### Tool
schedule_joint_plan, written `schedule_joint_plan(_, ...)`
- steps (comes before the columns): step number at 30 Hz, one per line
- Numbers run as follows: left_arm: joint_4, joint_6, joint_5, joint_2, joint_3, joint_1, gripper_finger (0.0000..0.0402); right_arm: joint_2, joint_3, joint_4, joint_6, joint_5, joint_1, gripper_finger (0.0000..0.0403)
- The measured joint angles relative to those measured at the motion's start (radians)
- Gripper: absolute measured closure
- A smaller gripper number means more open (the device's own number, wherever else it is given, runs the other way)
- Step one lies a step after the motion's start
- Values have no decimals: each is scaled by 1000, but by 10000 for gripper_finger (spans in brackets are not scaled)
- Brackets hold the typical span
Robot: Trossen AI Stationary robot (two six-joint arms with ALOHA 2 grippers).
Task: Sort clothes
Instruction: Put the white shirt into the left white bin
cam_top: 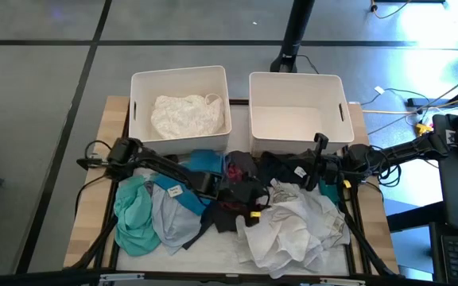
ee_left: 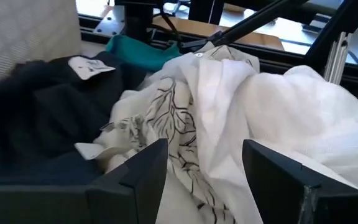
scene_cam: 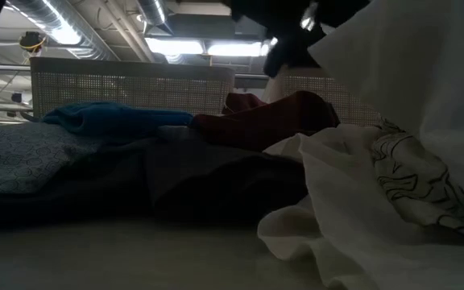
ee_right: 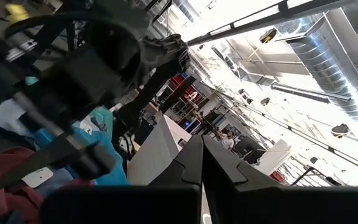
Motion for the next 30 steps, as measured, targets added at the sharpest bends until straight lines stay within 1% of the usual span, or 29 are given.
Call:
schedule_joint_plan(5, 99, -10, 55, 60, 0, 2, 206, 0, 0, 0, 0, 0, 0, 395)
schedule_joint_plan(9, 144, -41, 82, 101, 0, 0, 206, 0, 0, -1, 0, 0, 0, 395)
schedule_joint_plan(16, 277, -17, 91, 178, 1, 2, 206, 0, 0, -1, 0, 0, 0, 395)
schedule_joint_plan(25, 285, 25, 98, 276, 6, 2, 206, 0, 0, 0, 0, 0, 0, 395)
schedule_joint_plan(27, 287, 52, 90, 283, 7, 2, 214, 0, 0, 0, 0, -1, 0, 395)
schedule_joint_plan(30, 285, 95, 70, 285, 7, 1, 243, 0, 0, -1, 0, 0, 0, 395)
